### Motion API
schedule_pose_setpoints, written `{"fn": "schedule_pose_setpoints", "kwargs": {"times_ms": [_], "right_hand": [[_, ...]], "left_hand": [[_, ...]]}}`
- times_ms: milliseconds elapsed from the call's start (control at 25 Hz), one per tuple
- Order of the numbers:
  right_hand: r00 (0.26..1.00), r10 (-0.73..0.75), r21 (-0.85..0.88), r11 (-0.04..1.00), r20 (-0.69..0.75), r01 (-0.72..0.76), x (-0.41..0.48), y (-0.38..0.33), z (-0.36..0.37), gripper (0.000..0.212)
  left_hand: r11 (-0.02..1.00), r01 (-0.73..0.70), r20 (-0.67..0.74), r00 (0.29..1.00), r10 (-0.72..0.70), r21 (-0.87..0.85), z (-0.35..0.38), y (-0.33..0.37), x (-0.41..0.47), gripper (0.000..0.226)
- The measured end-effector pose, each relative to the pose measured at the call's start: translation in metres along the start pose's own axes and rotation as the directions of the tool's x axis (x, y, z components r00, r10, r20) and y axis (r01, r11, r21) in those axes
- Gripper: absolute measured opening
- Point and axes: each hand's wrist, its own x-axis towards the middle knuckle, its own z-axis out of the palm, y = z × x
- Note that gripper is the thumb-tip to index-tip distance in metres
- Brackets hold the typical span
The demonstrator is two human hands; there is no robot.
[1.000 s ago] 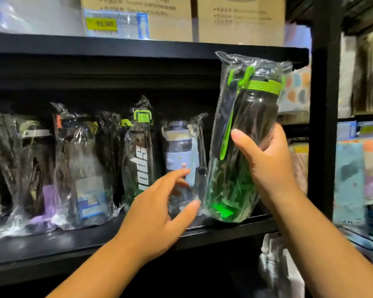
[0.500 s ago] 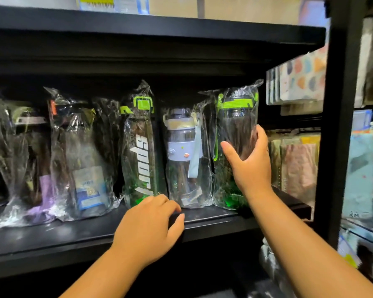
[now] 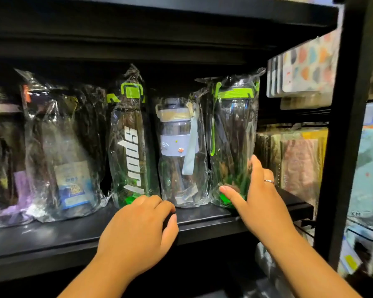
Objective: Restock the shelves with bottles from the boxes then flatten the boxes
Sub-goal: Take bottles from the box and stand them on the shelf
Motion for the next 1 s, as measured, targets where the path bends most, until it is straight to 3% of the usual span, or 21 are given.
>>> {"fn": "schedule_pose_setpoints", "kwargs": {"times_ms": [120, 360, 480, 640, 720, 800, 1000], "right_hand": [[0.997, 0.066, -0.141, 0.988, 0.046, -0.059, 0.02, -0.004, 0.004, 0.101], [0.987, 0.119, -0.198, 0.975, 0.105, -0.096, 0.033, -0.006, 0.012, 0.098], [0.989, 0.129, -0.241, 0.964, 0.073, -0.108, 0.029, -0.004, 0.014, 0.098], [0.991, 0.1, -0.229, 0.966, -0.087, -0.117, 0.011, -0.006, 0.012, 0.085], [0.988, 0.067, -0.165, 0.982, -0.138, -0.09, -0.011, -0.006, 0.017, 0.074], [0.991, 0.031, -0.121, 0.991, -0.13, -0.047, -0.043, -0.008, 0.029, 0.076], [0.987, -0.156, -0.146, 0.976, 0.03, 0.159, -0.136, -0.04, 0.061, 0.076]], "left_hand": [[1.0, 0.004, 0.015, 1.0, -0.004, -0.002, -0.001, 0.0, 0.003, 0.028], [1.0, 0.02, -0.001, 1.0, -0.02, 0.013, -0.002, 0.002, 0.002, 0.029], [0.999, 0.025, 0.013, 1.0, -0.025, 0.032, -0.003, 0.001, 0.0, 0.031], [0.996, 0.022, -0.003, 1.0, -0.022, 0.082, -0.006, 0.003, 0.0, 0.033], [0.996, 0.046, -0.055, 0.998, -0.042, 0.082, -0.005, 0.007, -0.005, 0.035], [0.997, 0.059, -0.102, 0.993, -0.054, 0.054, 0.0, 0.013, -0.02, 0.039], [0.993, 0.115, -0.029, 0.993, -0.115, -0.01, 0.009, 0.021, -0.115, 0.074]]}}
